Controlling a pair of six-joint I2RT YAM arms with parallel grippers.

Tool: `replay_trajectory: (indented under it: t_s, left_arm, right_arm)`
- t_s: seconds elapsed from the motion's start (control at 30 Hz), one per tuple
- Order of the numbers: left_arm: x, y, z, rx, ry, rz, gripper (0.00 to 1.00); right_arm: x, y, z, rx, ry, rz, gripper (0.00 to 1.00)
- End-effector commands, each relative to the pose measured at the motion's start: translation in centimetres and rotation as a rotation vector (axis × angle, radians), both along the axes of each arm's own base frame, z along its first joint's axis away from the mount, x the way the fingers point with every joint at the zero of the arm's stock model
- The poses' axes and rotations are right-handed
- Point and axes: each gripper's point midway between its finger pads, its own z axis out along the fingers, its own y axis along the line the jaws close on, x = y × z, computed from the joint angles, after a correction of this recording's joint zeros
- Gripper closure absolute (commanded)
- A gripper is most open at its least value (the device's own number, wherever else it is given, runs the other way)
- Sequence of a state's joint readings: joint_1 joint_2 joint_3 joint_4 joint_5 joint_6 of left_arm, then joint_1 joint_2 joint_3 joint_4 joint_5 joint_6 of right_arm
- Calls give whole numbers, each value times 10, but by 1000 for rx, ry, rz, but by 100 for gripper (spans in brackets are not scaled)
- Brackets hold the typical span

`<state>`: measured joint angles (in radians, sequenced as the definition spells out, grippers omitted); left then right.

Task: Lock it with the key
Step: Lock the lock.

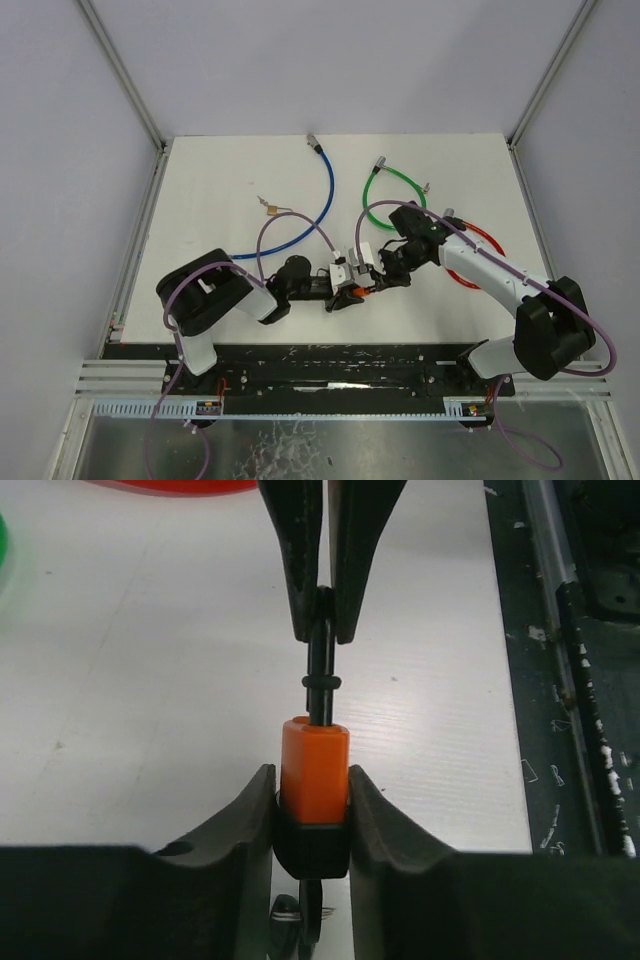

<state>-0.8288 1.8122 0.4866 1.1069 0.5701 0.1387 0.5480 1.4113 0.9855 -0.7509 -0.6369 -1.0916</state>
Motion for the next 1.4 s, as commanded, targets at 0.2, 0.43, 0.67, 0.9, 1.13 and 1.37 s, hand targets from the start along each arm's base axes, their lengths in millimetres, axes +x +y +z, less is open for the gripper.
replay_trajectory:
  t_s: [0.2, 0.43, 0.67, 0.9, 1.13, 1.37]
  left_arm:
    - [-2, -4, 31, -107, -65, -39, 100]
    - [0, 13, 53, -185, -118, 17, 100]
    - [-3, 21, 64, -236, -129, 22, 100]
    - [-7, 24, 73, -263, -134, 12, 100]
    - [-10, 22, 78, -278, -126, -5, 100]
    - [-11, 21, 79, -288, -120, -13, 100]
  right_arm:
    - [-15, 33, 32, 171, 107, 66, 99]
    - [-11, 32, 38, 194, 117, 38, 91]
    - [-8, 25, 61, 299, 83, 11, 68]
    - [-10, 25, 67, 367, 76, 8, 58]
    - [-5, 32, 60, 410, 65, 2, 59]
    - [-9, 34, 60, 428, 104, -1, 75]
